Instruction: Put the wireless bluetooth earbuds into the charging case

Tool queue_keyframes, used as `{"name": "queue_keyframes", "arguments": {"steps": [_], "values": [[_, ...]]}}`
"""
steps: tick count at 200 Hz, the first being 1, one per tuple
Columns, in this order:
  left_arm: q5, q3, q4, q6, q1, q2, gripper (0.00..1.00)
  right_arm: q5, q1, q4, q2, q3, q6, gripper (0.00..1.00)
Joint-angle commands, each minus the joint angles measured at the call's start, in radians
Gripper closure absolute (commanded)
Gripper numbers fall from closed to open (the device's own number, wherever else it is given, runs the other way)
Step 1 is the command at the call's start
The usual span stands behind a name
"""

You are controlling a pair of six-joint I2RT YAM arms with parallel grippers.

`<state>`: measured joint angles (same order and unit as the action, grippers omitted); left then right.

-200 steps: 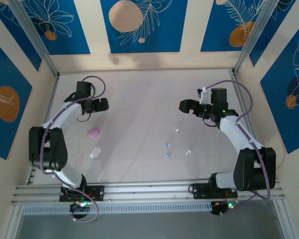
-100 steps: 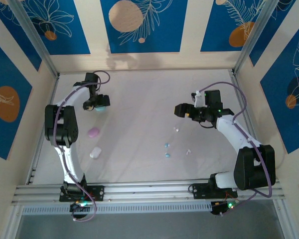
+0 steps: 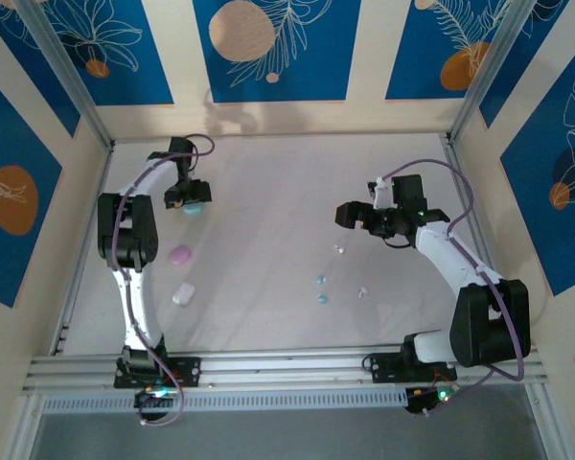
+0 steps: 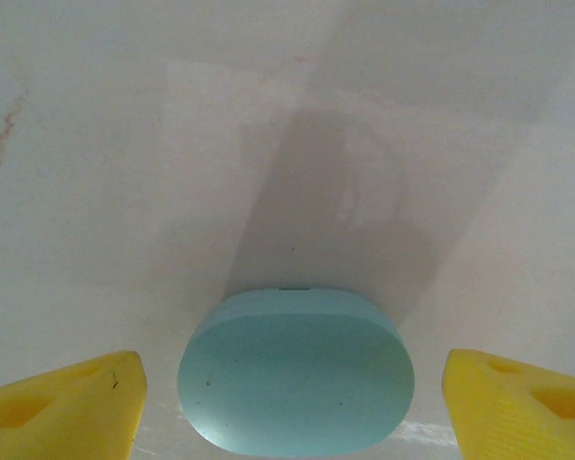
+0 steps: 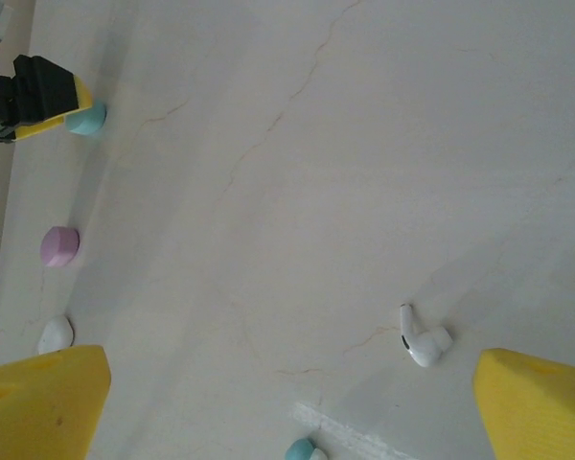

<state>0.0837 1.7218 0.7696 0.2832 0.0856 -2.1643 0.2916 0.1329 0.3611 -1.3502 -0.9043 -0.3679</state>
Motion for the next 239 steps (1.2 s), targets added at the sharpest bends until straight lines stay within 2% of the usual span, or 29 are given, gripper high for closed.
{"name": "queue_keyframes", "arguments": {"steps": [1, 31, 82, 148, 184, 239], "values": [[0.008, 0.038, 0.04, 0.015, 0.003, -0.03, 0.2, -0.005, 0.008, 0.026, 0.025, -0.019, -0.006, 0.03], [0.011, 0.039, 0.042, 0.012, 0.006, -0.047, 0.21, -0.004, 0.008, 0.026, 0.024, -0.02, -0.005, 0.02], [0.008, 0.048, 0.039, 0.003, 0.007, -0.061, 0.29, -0.003, 0.01, 0.022, 0.025, -0.017, -0.009, 0.02], [-0.004, 0.031, 0.049, -0.025, 0.046, -0.038, 0.44, 0.001, 0.01, 0.01, 0.023, -0.002, -0.016, 0.02], [-0.043, -0.043, 0.025, -0.02, 0.139, 0.026, 0.44, -0.003, 0.011, -0.004, 0.022, 0.011, -0.017, 0.02], [-0.081, -0.139, 0.01, 0.05, 0.391, 0.064, 0.43, -0.031, 0.011, -0.007, 0.028, 0.028, -0.008, 0.02]]}}
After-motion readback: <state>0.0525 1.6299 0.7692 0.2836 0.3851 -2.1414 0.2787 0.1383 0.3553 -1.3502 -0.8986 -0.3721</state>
